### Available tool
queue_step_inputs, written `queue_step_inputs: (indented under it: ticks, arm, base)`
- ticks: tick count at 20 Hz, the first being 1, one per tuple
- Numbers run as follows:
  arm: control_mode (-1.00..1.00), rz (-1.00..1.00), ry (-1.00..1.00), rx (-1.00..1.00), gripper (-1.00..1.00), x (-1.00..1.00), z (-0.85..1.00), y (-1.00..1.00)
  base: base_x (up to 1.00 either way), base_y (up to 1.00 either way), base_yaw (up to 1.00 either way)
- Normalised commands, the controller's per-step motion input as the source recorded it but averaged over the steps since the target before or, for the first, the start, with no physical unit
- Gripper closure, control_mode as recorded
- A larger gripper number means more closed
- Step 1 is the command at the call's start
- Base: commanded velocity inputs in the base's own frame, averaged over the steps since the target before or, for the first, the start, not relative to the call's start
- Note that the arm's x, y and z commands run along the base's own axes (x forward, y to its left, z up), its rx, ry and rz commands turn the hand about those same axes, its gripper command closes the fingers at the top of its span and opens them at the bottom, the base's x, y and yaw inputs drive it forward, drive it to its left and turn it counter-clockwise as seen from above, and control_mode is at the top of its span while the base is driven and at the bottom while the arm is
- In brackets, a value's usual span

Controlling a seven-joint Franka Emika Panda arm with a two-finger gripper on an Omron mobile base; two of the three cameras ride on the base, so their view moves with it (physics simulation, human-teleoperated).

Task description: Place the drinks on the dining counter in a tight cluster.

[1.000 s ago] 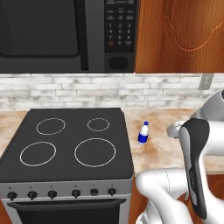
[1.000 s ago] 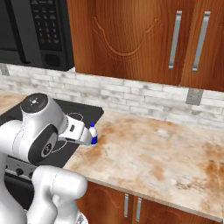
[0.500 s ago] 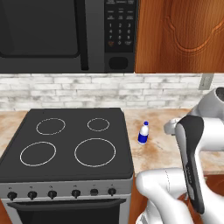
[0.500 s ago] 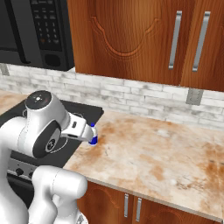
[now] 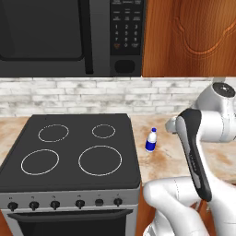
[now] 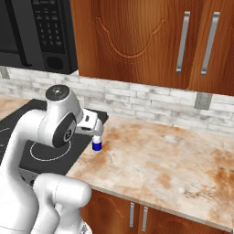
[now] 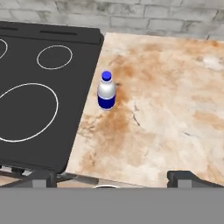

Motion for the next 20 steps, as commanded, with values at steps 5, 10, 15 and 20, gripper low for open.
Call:
queue_step_inputs:
  ticks: [5, 10, 15, 20]
  arm:
    - [-1.00, 0.32, -0.11, 0.12, -1.00, 0.40, -0.14, -0.02]
    - [-1.00, 0.27, -0.02, 0.17, -1.00, 0.54, -0.42, -0.31]
    - [-1.00, 0.28, -0.08, 0.16, -1.00, 0.76, -0.57, -0.10]
    - [-1.00, 0.38, -0.12, 0.23, -1.00, 0.87, -0.47, -0.03]
  base:
    - [0.00, 0.00, 0.00]
    - [0.00, 0.00, 0.00]
    - [0.00, 0.00, 0.00]
    - [0.00, 0.00, 0.00]
